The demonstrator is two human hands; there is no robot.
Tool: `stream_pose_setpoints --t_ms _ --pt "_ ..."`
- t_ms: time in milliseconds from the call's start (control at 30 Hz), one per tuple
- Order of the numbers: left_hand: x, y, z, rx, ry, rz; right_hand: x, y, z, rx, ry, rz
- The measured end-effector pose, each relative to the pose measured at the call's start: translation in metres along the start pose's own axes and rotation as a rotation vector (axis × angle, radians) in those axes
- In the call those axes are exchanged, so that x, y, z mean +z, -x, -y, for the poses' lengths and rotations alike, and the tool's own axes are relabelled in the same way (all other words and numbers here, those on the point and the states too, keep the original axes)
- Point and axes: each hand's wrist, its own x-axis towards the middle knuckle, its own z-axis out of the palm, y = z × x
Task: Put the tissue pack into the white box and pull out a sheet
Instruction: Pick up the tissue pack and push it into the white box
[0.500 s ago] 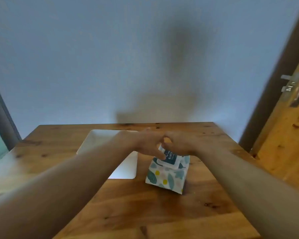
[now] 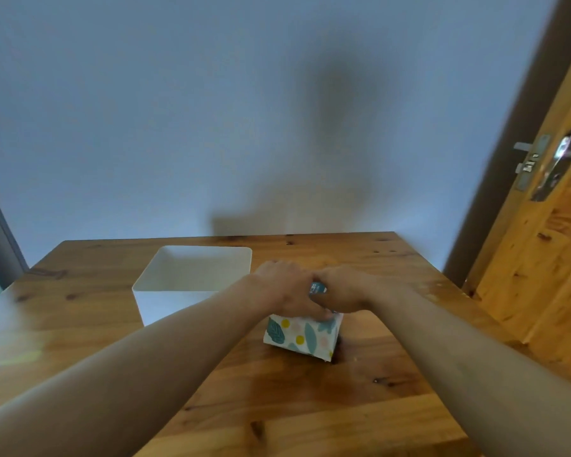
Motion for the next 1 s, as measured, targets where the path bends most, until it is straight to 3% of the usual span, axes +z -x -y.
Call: stream_pose_setpoints --t_ms 467,767,867,1000 --pt "0.002 -0.019 0.004 -0.081 0.185 0.07 0.001 -0.001 -0.007 0.017 0.081 -0.005" --pt "-0.008 -0.024 0.027 0.02 0.278 0.156 0.003 -0.008 -0.019 -0.031 0.241 -0.095" --pt "-0.006 -0.022 0.032 0.037 0.291 0.145 0.004 -0.008 -0.017 -0.082 0.205 -0.178" --pt "-0.006 -0.022 0.033 0.06 0.294 0.149 0.003 -0.01 -0.014 -0.133 0.15 -0.154"
